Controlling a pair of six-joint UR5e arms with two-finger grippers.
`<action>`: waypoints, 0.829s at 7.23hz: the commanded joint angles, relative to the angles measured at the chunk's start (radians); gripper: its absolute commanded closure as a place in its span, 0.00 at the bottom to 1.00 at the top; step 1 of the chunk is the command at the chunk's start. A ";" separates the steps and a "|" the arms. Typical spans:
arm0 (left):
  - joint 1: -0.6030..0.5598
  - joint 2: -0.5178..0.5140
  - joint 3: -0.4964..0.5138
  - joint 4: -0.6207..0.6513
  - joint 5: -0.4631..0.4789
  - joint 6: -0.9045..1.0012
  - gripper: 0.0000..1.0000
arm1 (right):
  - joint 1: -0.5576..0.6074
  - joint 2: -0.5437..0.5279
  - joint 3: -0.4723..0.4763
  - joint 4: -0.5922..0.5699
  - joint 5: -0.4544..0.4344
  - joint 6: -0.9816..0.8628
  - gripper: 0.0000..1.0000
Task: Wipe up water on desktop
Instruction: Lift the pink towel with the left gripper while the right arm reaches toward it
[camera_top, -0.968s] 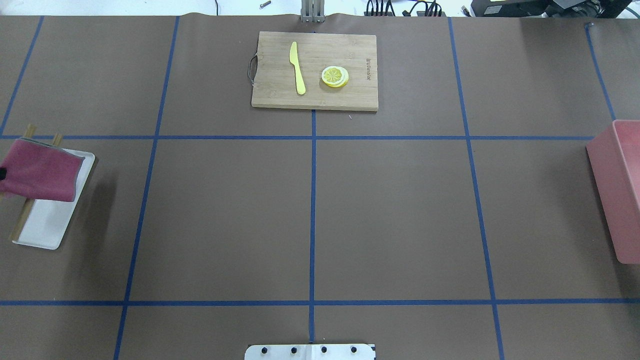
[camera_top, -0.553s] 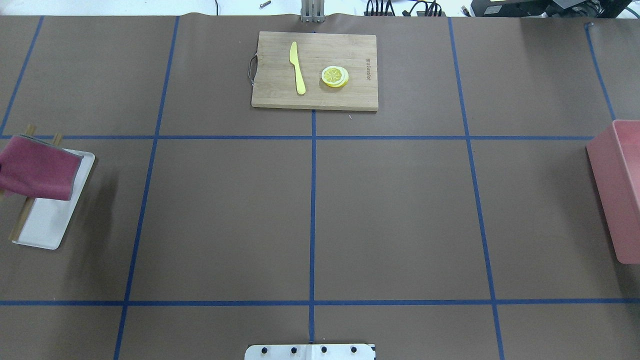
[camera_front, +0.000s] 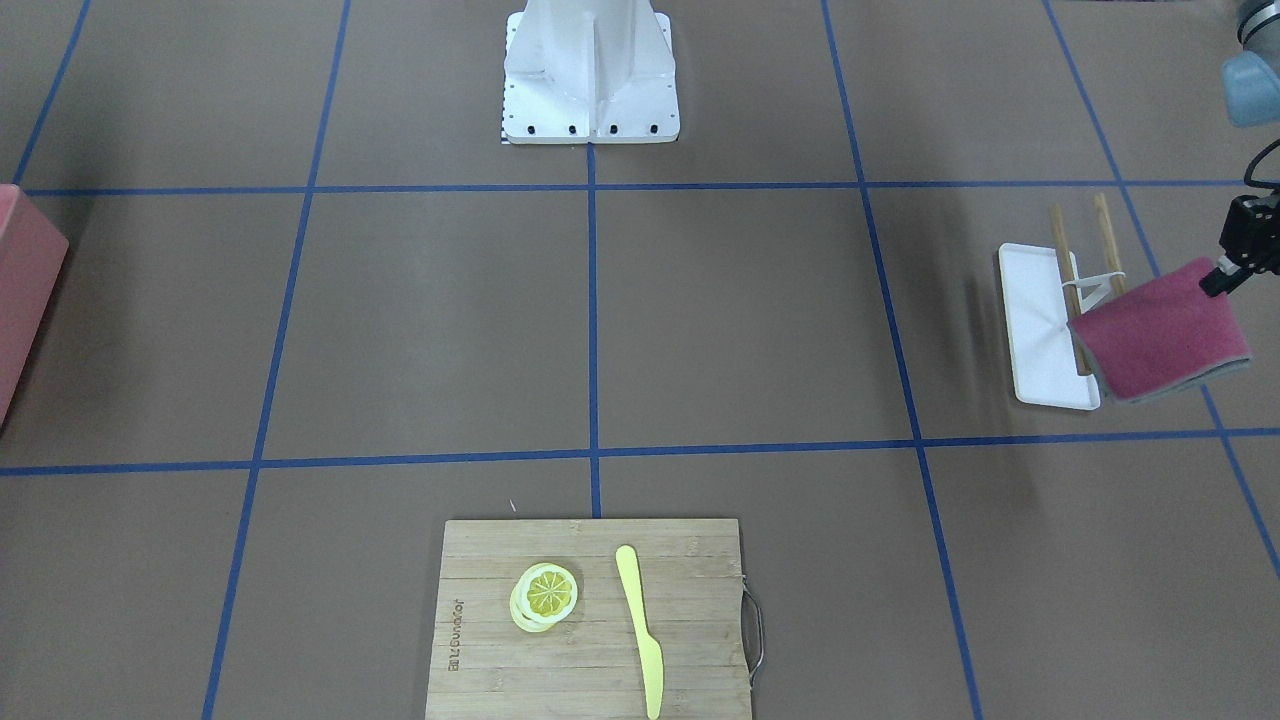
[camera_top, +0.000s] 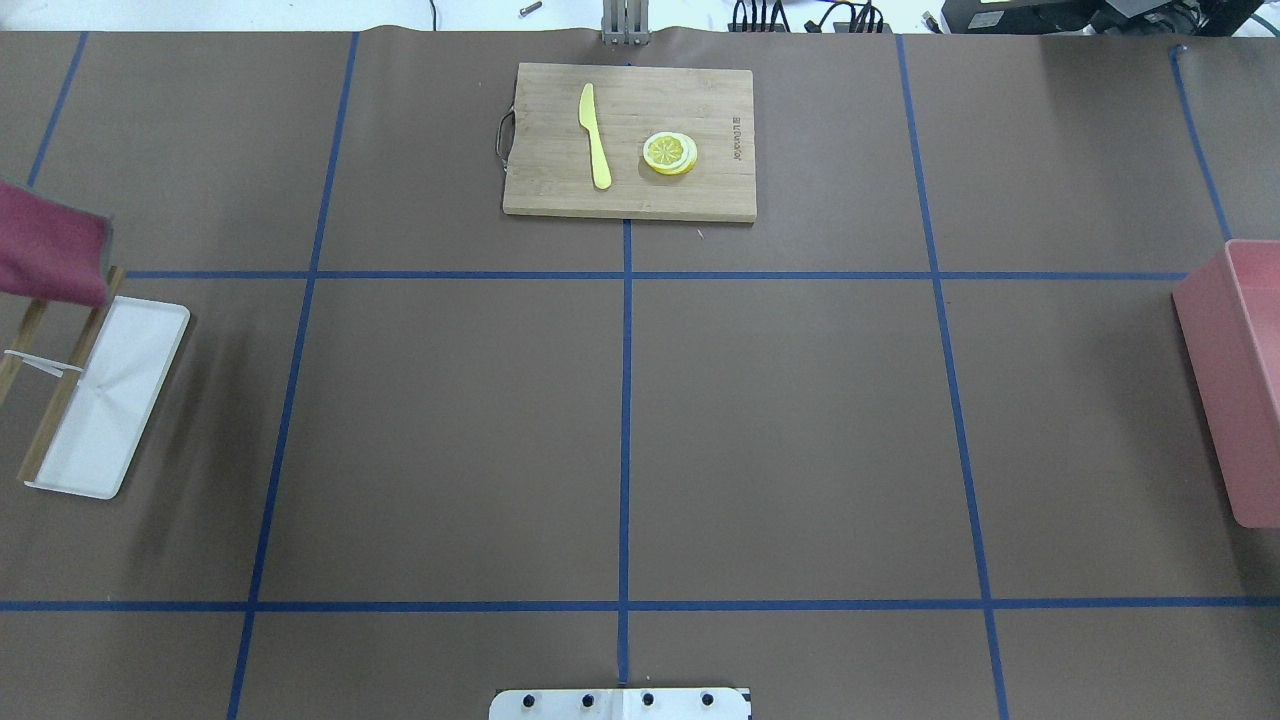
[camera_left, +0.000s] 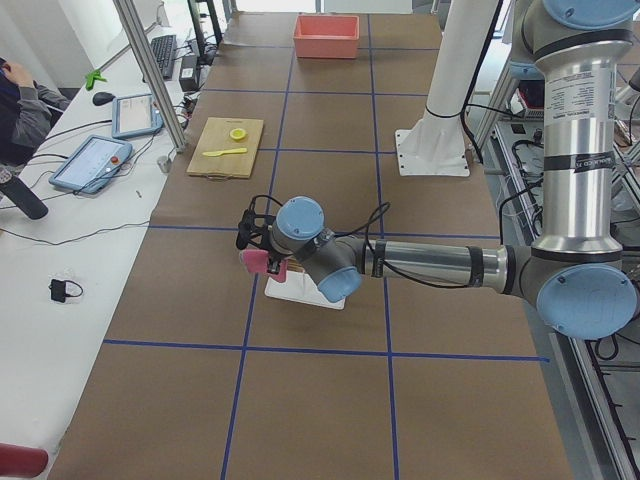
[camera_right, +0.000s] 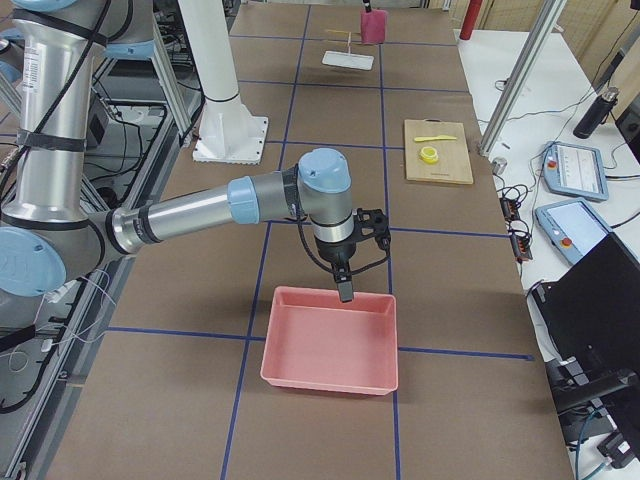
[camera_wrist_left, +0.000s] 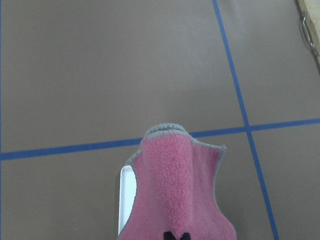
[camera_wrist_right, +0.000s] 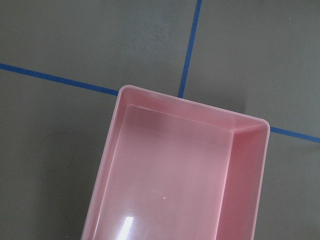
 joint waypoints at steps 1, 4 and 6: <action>-0.008 -0.079 -0.011 -0.001 0.002 -0.161 1.00 | -0.002 0.004 0.016 0.000 0.002 0.002 0.00; 0.016 -0.133 -0.040 0.001 0.002 -0.279 1.00 | -0.009 0.005 0.051 0.000 0.019 0.003 0.00; 0.154 -0.191 -0.051 0.001 0.098 -0.428 1.00 | -0.049 0.040 0.068 0.008 0.048 0.087 0.00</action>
